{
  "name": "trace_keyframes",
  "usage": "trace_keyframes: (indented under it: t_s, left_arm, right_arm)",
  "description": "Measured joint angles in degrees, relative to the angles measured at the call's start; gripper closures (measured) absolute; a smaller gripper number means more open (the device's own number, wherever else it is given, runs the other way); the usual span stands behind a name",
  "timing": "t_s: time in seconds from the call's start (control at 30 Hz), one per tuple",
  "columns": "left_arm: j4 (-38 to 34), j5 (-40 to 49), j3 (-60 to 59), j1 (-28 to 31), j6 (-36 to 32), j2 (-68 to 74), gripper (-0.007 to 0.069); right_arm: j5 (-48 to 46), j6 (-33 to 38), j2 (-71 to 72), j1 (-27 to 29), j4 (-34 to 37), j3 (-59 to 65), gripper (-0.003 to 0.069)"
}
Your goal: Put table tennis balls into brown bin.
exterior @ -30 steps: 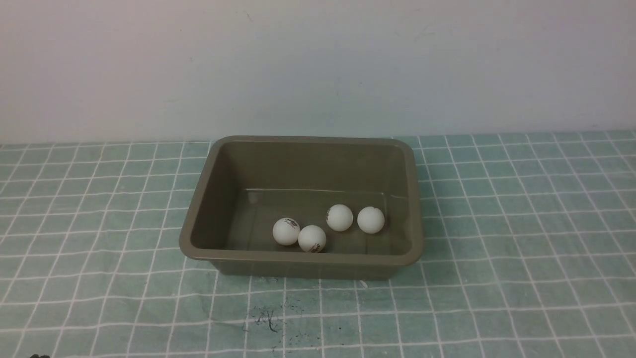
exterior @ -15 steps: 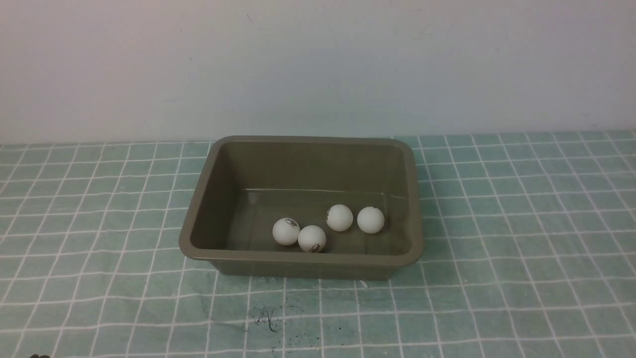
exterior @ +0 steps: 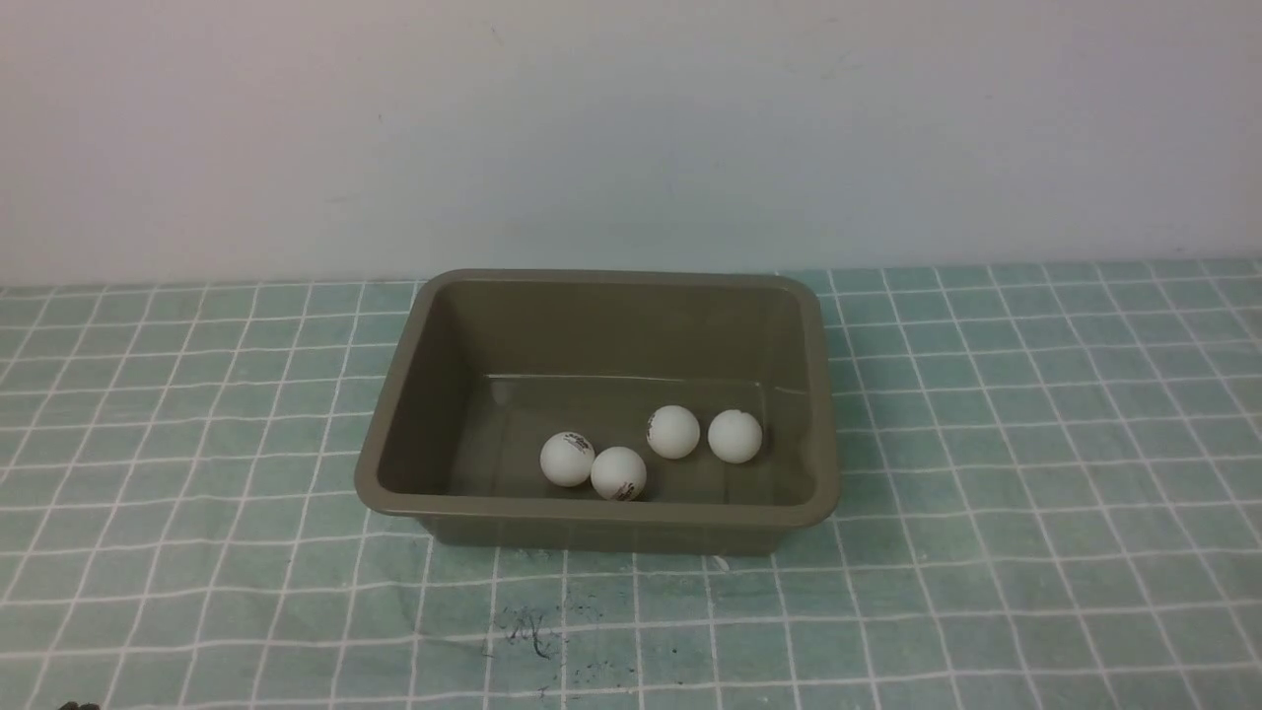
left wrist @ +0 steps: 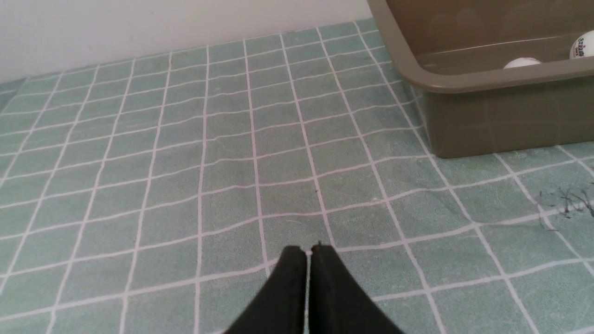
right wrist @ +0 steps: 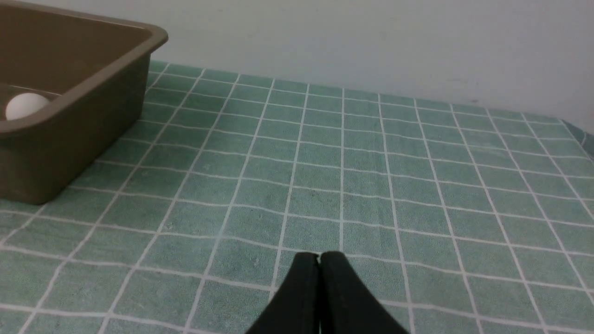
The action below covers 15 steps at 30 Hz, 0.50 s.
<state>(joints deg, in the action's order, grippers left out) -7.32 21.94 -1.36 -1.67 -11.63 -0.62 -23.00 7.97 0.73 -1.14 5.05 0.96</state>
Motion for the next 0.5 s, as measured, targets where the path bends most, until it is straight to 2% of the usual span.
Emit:
trace_keyframes:
  t_s: [0.5]
  left_arm:
    - [0.00, 0.00, 0.00, 0.00, -0.04, 0.00, 0.0629]
  right_arm:
    - [0.17, 1.32, 0.00, 0.00, 0.00, 0.05, 0.0673]
